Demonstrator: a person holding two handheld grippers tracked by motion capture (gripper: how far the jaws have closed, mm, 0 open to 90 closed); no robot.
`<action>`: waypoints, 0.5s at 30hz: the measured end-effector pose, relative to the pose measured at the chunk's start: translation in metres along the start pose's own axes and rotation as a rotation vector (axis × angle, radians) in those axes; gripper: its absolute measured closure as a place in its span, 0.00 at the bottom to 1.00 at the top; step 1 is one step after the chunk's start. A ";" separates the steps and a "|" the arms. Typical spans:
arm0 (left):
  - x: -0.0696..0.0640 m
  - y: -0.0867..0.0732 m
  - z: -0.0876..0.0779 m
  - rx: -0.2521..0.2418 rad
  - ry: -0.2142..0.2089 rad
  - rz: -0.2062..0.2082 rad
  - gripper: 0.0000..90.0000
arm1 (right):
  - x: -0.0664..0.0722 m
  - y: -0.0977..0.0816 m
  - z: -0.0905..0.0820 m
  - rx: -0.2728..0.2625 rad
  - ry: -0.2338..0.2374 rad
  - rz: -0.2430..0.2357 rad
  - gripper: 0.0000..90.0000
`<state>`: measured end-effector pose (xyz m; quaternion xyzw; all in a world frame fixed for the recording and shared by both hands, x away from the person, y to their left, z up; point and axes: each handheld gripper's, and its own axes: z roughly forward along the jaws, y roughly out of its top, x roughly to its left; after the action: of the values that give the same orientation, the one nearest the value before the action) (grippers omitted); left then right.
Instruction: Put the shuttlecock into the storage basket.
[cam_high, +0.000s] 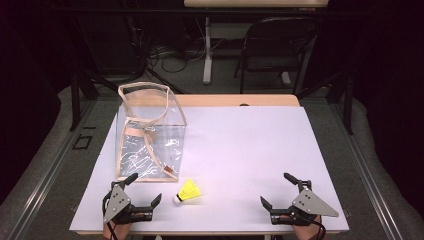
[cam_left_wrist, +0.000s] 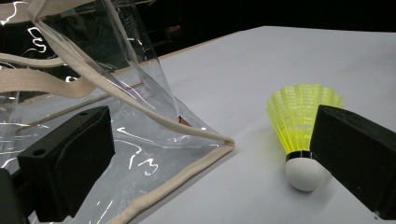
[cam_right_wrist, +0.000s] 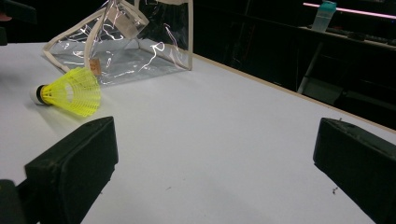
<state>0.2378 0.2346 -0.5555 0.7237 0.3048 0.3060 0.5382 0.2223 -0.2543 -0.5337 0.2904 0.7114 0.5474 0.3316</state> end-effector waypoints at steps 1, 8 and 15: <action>0.000 0.000 0.000 0.000 0.000 0.000 0.00 | 0.000 0.000 0.000 0.000 0.000 0.000 0.00; 0.000 0.000 0.002 0.012 -0.005 0.002 0.00 | -0.001 -0.001 0.000 0.005 0.002 0.005 0.00; -0.001 0.001 0.003 0.031 -0.006 0.015 0.00 | -0.001 -0.001 0.000 0.011 0.006 0.007 0.00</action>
<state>0.2391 0.2317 -0.5558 0.7351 0.3023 0.3034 0.5255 0.2228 -0.2558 -0.5345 0.2932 0.7143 0.5454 0.3261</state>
